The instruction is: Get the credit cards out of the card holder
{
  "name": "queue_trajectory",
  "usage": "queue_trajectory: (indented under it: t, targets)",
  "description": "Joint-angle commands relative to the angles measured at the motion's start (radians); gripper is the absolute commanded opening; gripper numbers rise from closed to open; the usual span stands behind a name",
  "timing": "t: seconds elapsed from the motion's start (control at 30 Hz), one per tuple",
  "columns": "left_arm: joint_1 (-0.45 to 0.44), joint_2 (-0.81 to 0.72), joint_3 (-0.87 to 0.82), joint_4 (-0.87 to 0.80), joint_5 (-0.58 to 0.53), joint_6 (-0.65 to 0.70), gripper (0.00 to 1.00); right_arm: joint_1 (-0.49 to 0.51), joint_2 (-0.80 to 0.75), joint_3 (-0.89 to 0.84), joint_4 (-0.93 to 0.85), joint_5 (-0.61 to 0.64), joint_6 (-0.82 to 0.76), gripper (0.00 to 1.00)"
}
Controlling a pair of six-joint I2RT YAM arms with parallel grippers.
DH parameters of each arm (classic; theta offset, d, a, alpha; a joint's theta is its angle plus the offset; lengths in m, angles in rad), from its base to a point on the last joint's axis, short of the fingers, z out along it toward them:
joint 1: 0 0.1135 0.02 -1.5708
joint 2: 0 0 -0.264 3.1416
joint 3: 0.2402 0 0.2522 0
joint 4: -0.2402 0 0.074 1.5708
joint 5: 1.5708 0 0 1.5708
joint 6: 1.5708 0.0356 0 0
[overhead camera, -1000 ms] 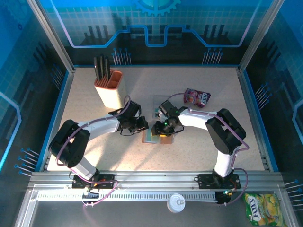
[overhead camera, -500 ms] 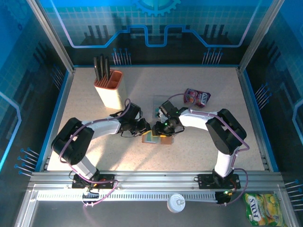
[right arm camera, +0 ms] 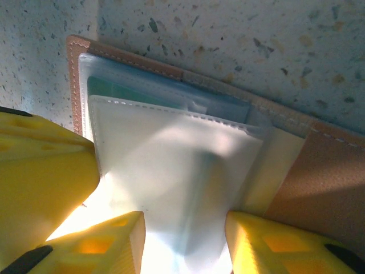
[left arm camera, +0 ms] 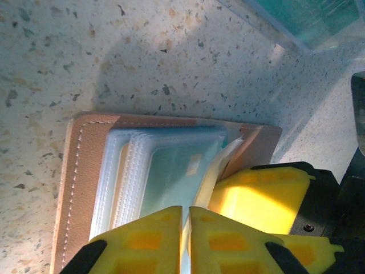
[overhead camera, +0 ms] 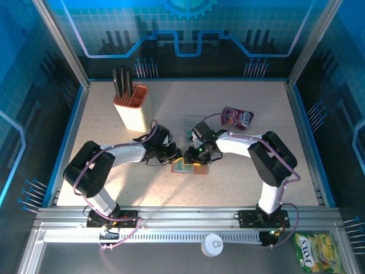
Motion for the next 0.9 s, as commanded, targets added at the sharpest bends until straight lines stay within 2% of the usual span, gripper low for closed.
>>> queue_trajectory:
  t: [0.0, 0.87]
  targets:
    - [-0.007, 0.016, -0.018, 0.024, 0.047, -0.02, 0.12, 0.002, -0.028, -0.019, 0.001, -0.017, 0.01, 0.44]
    - [-0.021, 0.01, 0.031, 0.006, 0.069, -0.053, 0.16, -0.061, -0.172, -0.049, -0.026, 0.01, -0.009, 0.45]
